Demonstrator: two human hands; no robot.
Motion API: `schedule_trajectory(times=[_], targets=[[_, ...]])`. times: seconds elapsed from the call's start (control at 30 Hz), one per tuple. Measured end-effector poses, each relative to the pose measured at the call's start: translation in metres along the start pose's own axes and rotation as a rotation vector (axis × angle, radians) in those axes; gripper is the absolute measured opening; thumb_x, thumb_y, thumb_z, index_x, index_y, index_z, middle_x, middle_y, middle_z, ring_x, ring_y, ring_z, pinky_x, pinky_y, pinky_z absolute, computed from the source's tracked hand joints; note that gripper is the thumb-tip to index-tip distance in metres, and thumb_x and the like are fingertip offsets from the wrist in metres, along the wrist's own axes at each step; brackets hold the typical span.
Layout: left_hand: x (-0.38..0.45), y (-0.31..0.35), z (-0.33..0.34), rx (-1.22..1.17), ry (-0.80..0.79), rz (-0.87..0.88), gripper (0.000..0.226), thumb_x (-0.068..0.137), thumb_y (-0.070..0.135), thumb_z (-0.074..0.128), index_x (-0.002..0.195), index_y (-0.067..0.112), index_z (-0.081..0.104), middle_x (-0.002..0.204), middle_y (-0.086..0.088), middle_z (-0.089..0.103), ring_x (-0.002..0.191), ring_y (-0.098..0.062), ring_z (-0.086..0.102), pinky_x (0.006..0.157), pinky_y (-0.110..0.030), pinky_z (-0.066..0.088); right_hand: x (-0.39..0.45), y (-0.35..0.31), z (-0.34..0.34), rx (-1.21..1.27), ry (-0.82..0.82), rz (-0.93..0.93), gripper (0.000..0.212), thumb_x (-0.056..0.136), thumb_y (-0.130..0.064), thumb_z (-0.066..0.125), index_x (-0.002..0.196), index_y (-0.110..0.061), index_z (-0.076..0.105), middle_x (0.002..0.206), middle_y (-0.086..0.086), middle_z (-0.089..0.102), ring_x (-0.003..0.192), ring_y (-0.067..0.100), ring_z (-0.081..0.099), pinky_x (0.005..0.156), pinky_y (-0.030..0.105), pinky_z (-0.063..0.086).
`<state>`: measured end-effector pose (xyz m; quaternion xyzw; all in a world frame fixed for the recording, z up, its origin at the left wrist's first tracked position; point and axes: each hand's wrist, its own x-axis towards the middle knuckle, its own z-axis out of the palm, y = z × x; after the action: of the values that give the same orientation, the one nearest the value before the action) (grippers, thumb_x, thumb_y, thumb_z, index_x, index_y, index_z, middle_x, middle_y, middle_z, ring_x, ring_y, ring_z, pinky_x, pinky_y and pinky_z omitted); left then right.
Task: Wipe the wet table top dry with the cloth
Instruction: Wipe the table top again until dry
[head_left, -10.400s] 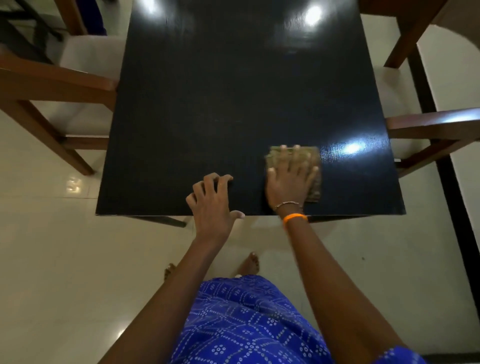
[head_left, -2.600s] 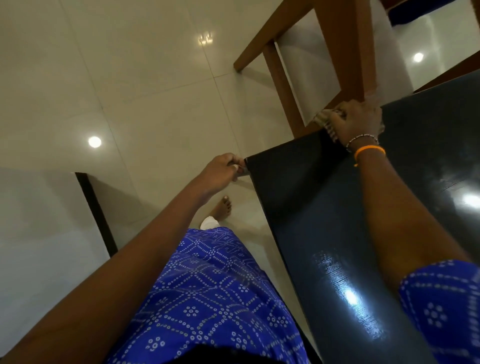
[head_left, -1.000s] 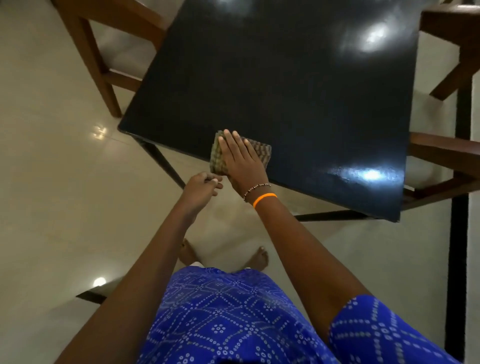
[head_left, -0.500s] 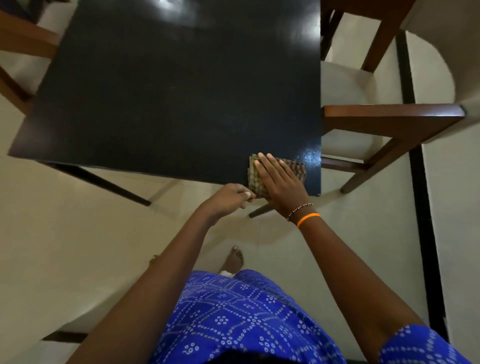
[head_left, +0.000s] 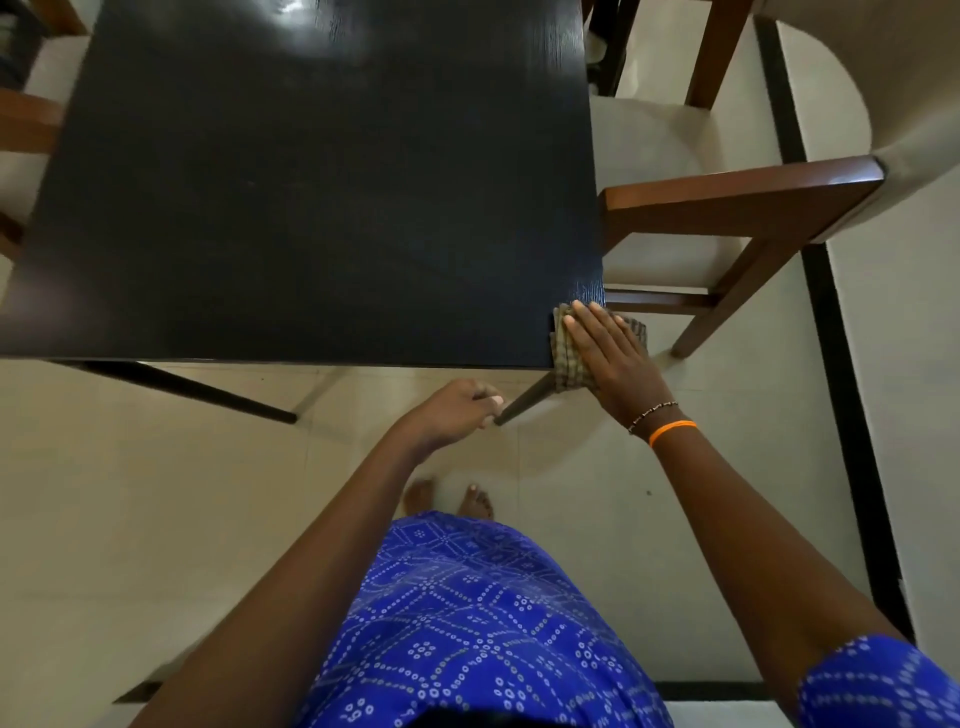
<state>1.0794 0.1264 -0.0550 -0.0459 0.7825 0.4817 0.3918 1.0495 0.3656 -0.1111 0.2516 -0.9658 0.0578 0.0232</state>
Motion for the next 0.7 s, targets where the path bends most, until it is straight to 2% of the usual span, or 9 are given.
schedule_trajectory(times=[0.1,0.17,0.23,0.27,0.33,0.43,0.53,0.63,0.7], targets=[[-0.002,-0.004,-0.005,0.042,-0.056,0.002,0.026,0.096,0.024,0.042,0.111,0.015,0.06,0.104,0.004,0.057,0.085,-0.005,0.052,0.073,-0.024,0.039,-0.011,0.003,0.002,0.162,0.014,0.151,0.07,0.078,0.005,0.068,0.142,0.006,0.037,0.148,0.026,0.036,0.136,0.044,0.037,0.106,0.054,0.039],[-0.001,-0.001,-0.008,0.051,-0.084,0.0,0.027,0.096,0.025,0.042,0.11,0.013,0.061,0.102,0.003,0.059,0.081,-0.005,0.053,0.067,-0.019,0.038,-0.027,0.001,0.003,0.432,0.005,0.491,0.062,0.087,0.004,0.058,0.144,-0.004,0.037,0.14,0.022,0.049,0.124,0.036,0.051,0.101,0.043,0.045],[0.002,0.007,-0.013,0.071,-0.095,0.017,0.027,0.096,0.023,0.043,0.11,0.01,0.062,0.102,0.0,0.06,0.08,-0.009,0.054,0.062,-0.015,0.038,-0.036,-0.01,-0.004,0.837,0.141,0.929,0.043,0.089,0.003,0.052,0.129,-0.012,0.056,0.092,0.015,0.066,0.078,0.026,0.062,0.068,0.032,0.053],[0.003,0.013,-0.015,0.081,-0.107,0.026,0.028,0.096,0.023,0.044,0.11,0.008,0.062,0.102,-0.002,0.06,0.082,-0.011,0.054,0.062,-0.015,0.039,-0.038,-0.015,-0.007,1.032,0.245,1.099,0.032,0.089,0.004,0.051,0.117,-0.01,0.062,0.07,0.009,0.06,0.058,0.02,0.056,0.053,0.026,0.05],[0.006,0.03,-0.017,0.072,-0.148,0.054,0.028,0.096,0.023,0.045,0.111,0.006,0.061,0.102,-0.005,0.059,0.085,-0.015,0.053,0.062,-0.018,0.04,-0.04,-0.019,-0.014,1.249,0.451,1.289,0.022,0.091,0.001,0.055,0.112,0.0,0.062,0.067,0.001,0.059,0.055,0.014,0.059,0.051,0.021,0.051],[0.01,0.06,-0.019,0.078,-0.235,0.139,0.031,0.095,0.025,0.046,0.116,0.007,0.06,0.108,-0.005,0.06,0.092,-0.014,0.054,0.076,-0.023,0.044,-0.033,-0.029,-0.036,1.528,0.673,1.323,0.012,0.093,-0.008,0.057,0.101,-0.005,0.065,0.081,0.0,0.069,0.075,0.015,0.066,0.068,0.03,0.053],[0.011,0.093,-0.01,0.135,-0.345,0.261,0.038,0.094,0.032,0.046,0.123,0.008,0.055,0.119,-0.006,0.057,0.103,-0.015,0.054,0.087,-0.025,0.041,-0.023,-0.04,-0.058,1.74,0.694,1.231,0.014,0.096,-0.016,0.052,0.096,-0.012,0.065,0.092,0.007,0.069,0.083,0.021,0.067,0.075,0.036,0.056],[0.009,0.113,0.005,0.057,-0.443,0.334,0.037,0.093,0.027,0.052,0.123,0.006,0.051,0.109,-0.006,0.058,0.087,-0.009,0.058,0.068,-0.009,0.048,-0.01,-0.051,-0.076,1.902,0.585,1.159,0.031,0.097,-0.027,0.046,0.093,-0.01,0.071,0.088,0.008,0.074,0.081,0.02,0.072,0.067,0.028,0.059],[0.012,0.119,0.017,-0.014,-0.5,0.362,0.033,0.088,0.022,0.06,0.116,0.007,0.052,0.1,-0.011,0.061,0.078,-0.013,0.062,0.062,-0.014,0.053,-0.005,-0.053,-0.086,1.972,0.57,1.132,0.041,0.098,-0.028,0.042,0.084,-0.014,0.078,0.088,0.005,0.076,0.081,0.016,0.074,0.066,0.024,0.059]])
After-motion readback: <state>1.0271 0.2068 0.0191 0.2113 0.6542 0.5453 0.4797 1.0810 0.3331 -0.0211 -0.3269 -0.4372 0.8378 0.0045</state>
